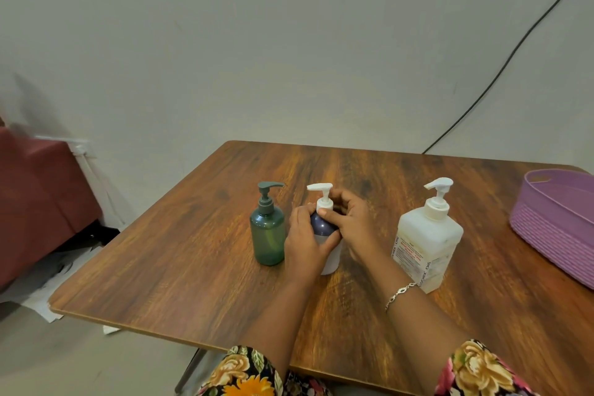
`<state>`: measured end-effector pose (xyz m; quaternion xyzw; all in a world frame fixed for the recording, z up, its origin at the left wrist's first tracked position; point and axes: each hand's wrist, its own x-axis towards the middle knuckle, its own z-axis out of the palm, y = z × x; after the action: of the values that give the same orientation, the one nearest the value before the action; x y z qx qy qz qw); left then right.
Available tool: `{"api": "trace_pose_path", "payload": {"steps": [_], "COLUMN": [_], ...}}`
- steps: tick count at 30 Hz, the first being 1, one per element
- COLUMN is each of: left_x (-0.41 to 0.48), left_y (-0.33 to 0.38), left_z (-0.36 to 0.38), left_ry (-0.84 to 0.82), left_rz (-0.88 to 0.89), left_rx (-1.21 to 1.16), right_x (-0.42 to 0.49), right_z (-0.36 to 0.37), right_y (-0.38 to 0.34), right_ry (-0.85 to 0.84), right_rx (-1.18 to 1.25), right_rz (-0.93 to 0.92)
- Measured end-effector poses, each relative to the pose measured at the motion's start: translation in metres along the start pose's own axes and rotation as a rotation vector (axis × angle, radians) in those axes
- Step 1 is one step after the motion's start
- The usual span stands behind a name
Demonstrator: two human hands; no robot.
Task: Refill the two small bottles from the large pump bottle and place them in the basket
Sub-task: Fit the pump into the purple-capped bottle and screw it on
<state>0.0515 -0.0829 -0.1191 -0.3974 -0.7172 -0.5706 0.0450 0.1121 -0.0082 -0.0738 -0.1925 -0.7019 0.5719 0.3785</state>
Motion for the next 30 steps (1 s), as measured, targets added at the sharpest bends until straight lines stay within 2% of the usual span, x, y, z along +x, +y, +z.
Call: {"api": "trace_pose_path", "payload": {"steps": [3,5,12,18,22,26,30], "left_x": [0.0,0.0,0.0,-0.001,-0.001,-0.002,-0.003], "left_y": [0.0,-0.001,-0.002,-0.003,-0.003,-0.002,0.001], "left_z": [-0.001,-0.001,0.0,0.0,0.0,0.0,0.002], "left_ry": [0.001,0.006,0.017,0.012,0.013,0.018,0.024], "left_rz": [-0.004,0.007,0.026,0.037,0.04,0.026,0.025], "left_rx": [-0.013,-0.007,-0.018,-0.014,-0.031,-0.046,-0.042], "right_x": [0.007,0.008,-0.002,0.004,0.005,0.0,0.0], "right_z": [0.008,0.009,0.0,0.009,0.008,0.0,-0.002], "right_y": [-0.002,-0.003,0.002,-0.001,-0.001,0.002,0.001], "right_ry": [0.095,0.095,-0.032,0.073,0.054,-0.01,-0.023], "right_rx": [-0.198,-0.246,0.025,-0.156,-0.147,0.044,0.037], "right_rz": [0.035,0.024,0.03,-0.021,0.024,0.056,0.027]}}
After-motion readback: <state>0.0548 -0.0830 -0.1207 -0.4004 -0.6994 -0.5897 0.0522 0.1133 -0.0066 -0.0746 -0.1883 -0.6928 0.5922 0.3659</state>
